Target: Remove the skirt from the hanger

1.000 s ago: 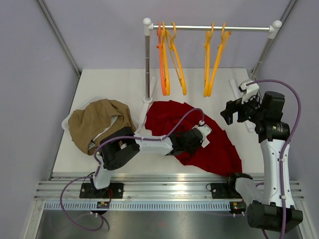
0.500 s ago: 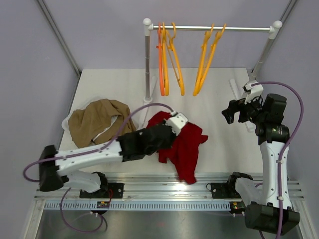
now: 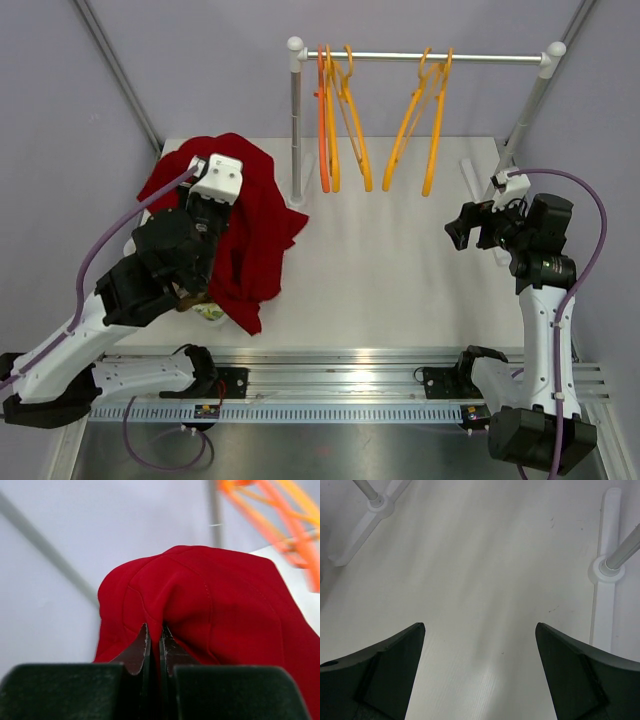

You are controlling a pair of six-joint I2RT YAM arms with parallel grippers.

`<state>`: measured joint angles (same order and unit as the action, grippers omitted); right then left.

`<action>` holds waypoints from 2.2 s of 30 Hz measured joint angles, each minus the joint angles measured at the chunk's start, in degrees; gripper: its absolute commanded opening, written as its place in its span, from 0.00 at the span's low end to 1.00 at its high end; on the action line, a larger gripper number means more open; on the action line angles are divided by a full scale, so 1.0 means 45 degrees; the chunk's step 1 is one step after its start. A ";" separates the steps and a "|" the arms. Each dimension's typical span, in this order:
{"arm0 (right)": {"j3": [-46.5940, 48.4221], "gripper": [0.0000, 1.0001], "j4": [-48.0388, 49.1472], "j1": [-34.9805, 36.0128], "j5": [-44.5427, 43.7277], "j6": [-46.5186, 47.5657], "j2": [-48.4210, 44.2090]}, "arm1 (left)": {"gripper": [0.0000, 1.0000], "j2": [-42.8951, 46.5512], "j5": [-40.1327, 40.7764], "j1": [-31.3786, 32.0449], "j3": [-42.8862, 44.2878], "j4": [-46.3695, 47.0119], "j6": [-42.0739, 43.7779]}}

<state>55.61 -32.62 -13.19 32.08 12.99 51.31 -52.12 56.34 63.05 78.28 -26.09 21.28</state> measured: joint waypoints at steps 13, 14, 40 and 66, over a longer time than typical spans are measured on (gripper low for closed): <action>-0.0335 0.99 0.0325 -0.0068 0.0024 -0.0087 -0.0078 | 0.00 -0.0393 -0.1681 -0.7844 0.0063 0.0971 0.1496; -0.0369 0.99 0.0330 -0.0068 0.0029 -0.0083 -0.0092 | 0.00 -0.0452 -0.1991 -0.8417 -0.0073 0.0947 0.1307; -0.0593 1.00 -0.0078 -0.0087 0.0797 0.0525 -0.0374 | 0.09 -0.3861 -0.9840 -1.2352 -0.6198 -0.1151 -0.8898; 0.2662 1.00 -0.2361 -0.0107 -0.3026 -0.1350 -0.0287 | 0.99 0.4901 -1.2959 -1.2614 -0.4371 -0.2249 -0.7912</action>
<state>67.59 -43.24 -13.67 18.46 6.92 50.02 -30.06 -1.98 6.28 58.61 -36.21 -14.33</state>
